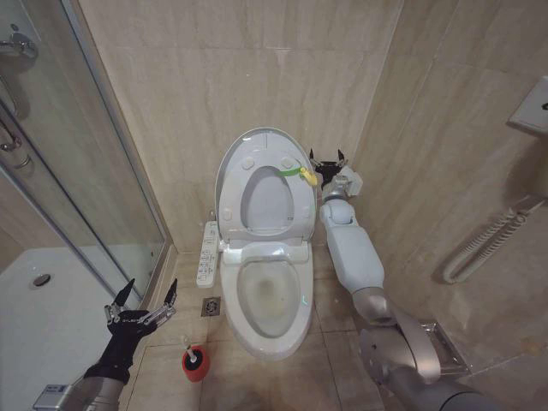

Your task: Open the toilet lid, clean the toilet bowl with a toilet brush, close the toilet lid, and flush.

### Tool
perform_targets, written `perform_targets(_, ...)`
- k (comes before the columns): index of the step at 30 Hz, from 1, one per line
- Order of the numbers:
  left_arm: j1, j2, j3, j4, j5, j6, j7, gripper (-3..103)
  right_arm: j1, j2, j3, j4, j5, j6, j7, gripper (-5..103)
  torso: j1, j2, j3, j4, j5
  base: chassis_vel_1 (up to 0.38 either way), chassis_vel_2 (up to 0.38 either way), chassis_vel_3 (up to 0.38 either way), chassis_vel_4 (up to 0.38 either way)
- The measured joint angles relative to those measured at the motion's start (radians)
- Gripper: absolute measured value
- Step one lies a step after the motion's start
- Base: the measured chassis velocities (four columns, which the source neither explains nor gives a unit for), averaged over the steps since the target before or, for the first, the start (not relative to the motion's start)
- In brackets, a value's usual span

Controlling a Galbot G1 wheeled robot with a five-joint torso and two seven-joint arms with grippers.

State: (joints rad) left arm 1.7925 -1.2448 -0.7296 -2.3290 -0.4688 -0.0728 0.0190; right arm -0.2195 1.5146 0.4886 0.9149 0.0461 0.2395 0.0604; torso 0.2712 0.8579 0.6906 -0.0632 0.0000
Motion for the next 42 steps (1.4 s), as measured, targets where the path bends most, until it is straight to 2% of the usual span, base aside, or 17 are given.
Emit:
perform_targets(5,0.0,0.0,0.0,0.0,0.0,0.0,0.0,100,-0.018,-0.003,-0.041,0.041,0.044,-0.02,-0.006,100,0.0,0.0,0.0,0.0,0.0001,0.0,0.0,0.0,0.0)
perform_targets(8,0.0,0.0,0.0,0.0,0.0,0.0,0.0,100,-0.049,-0.015,-0.072,0.097,0.081,-0.041,-0.005,100,0.0,0.0,0.0,-0.0008,-0.0001,0.0,0.0,0.0,0.0)
perform_targets(12,0.0,0.0,0.0,0.0,0.0,0.0,0.0,100,-0.113,-0.057,-0.12,0.209,0.139,-0.081,0.0,100,0.0,0.0,0.0,-0.0006,0.0002,0.0,0.0,0.0,0.0)
perform_targets(15,0.0,0.0,0.0,0.0,0.0,0.0,0.0,100,-0.189,-0.119,-0.16,0.328,0.206,-0.128,0.006,100,0.0,0.0,0.0,0.0016,0.0,0.0,0.0,0.0,0.0)
perform_targets(17,0.0,0.0,0.0,0.0,0.0,0.0,0.0,100,-0.22,-0.144,-0.17,0.374,0.234,-0.144,0.008,100,0.0,0.0,0.0,0.0019,0.0003,0.0,0.0,0.0,0.0)
perform_targets(20,0.0,0.0,0.0,0.0,0.0,0.0,0.0,100,-0.315,-0.239,-0.194,0.514,0.328,-0.187,0.024,100,0.0,0.0,0.0,0.0004,0.0003,0.0,0.0,0.0,0.0)
perform_targets(21,0.0,0.0,0.0,0.0,0.0,0.0,0.0,100,-0.315,-0.239,-0.194,0.514,0.328,-0.187,0.024,100,0.0,0.0,0.0,0.0004,0.0003,0.0,0.0,0.0,0.0)
perform_targets(22,0.0,0.0,0.0,0.0,0.0,0.0,0.0,100,-0.342,-0.267,-0.199,0.554,0.351,-0.197,0.029,100,0.0,0.0,0.0,0.0004,0.0003,0.0,0.0,0.0,0.0)
perform_targets(25,0.0,0.0,0.0,0.0,0.0,0.0,0.0,100,-0.406,-0.316,-0.194,0.642,0.38,-0.219,0.038,100,0.0,0.0,0.0,0.0001,0.0001,0.0,0.0,0.0,0.0)
perform_targets(27,0.0,0.0,0.0,0.0,0.0,0.0,0.0,100,-0.499,-0.362,-0.16,0.771,0.419,-0.284,0.064,100,0.0,0.0,0.0,0.0003,0.0004,0.0,0.0,0.0,0.0)
perform_targets(28,0.0,0.0,0.0,0.0,0.0,0.0,0.0,100,-0.499,-0.362,-0.16,0.771,0.419,-0.284,0.064,100,0.0,0.0,0.0,0.0003,0.0004,0.0,0.0,0.0,0.0)
perform_targets(30,0.0,0.0,0.0,0.0,0.0,0.0,0.0,100,-0.594,-0.398,-0.109,0.89,0.454,-0.363,0.084,100,0.0,0.0,0.0,0.0,0.0003,0.0,0.0,0.0,0.0)
perform_targets(33,0.0,0.0,0.0,0.0,0.0,0.0,0.0,100,-0.715,-0.431,-0.049,1.05,0.512,-0.445,0.138,100,0.0,0.0,0.0,-0.0004,-0.0001,0.0,0.0,0.0,0.0)
perform_targets(38,0.0,0.0,0.0,0.0,0.0,0.0,0.0,100,-0.832,-0.446,-0.013,1.176,0.575,-0.485,0.187,100,0.0,0.0,0.0,0.0,-0.0002,0.0,0.0,0.0,0.0)
perform_targets(42,0.0,0.0,0.0,0.0,0.0,0.0,0.0,100,-0.907,-0.434,-0.008,1.228,0.58,-0.487,0.19,100,0.0,0.0,0.0,0.0001,0.0002,0.0,0.0,0.0,0.0)
